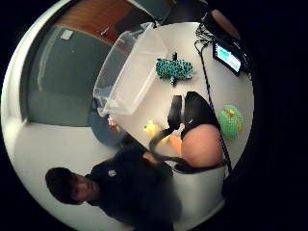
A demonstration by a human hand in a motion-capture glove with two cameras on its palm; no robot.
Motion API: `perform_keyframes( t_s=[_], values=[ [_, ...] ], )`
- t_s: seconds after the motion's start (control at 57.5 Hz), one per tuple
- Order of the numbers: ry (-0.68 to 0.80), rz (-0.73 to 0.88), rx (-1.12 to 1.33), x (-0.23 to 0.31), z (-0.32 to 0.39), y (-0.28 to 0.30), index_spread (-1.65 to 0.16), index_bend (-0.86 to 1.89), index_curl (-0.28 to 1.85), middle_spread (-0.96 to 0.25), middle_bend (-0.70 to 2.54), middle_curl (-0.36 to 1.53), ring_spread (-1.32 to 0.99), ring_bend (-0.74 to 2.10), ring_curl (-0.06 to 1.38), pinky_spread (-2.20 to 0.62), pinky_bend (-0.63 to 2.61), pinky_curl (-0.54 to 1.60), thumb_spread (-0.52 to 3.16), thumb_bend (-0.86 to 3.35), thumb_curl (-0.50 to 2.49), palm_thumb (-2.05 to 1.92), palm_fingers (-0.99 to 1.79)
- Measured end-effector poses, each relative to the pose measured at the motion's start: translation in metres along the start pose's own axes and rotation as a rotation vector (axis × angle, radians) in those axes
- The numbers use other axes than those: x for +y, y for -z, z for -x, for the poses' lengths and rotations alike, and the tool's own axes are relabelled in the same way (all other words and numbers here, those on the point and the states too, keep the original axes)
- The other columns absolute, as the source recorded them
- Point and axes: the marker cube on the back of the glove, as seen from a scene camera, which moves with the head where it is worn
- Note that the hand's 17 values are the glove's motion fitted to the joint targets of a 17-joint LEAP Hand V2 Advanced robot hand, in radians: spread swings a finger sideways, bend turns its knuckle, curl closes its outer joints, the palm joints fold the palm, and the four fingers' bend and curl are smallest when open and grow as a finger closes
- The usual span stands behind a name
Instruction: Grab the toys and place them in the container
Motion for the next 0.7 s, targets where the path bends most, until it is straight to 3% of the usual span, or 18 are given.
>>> perform_keyframes(
  t_s=[0.07,0.296,0.592,0.696],
  values=[
    [-0.08,0.073,0.052,0.027,-0.041,0.014,-0.14,0.15,0.07,-0.03,0.25,0.08,-0.09,0.36,0.1,-0.01,0.5,0.15,0.73,0.22,0.07,0.24,0.46],
    [-0.084,0.14,0.118,0.009,-0.034,0.016,-0.21,0.13,0.11,-0.04,0.3,0.17,-0.15,0.44,0.15,-0.01,0.6,0.23,1.29,0.25,0.17,0.21,0.33],
    [-0.141,0.389,0.24,-0.05,-0.019,0.01,-0.21,0.06,0.11,-0.02,0.28,0.24,-0.08,0.46,0.18,0.01,0.83,0.33,1.4,0.18,0.25,0.13,-0.11],
    [-0.291,0.504,0.191,-0.104,-0.051,0.0,-0.2,0.07,0.12,-0.01,0.19,0.25,-0.04,0.33,0.16,0.02,0.89,0.34,1.34,0.13,0.26,0.11,-0.25]
  ],
)
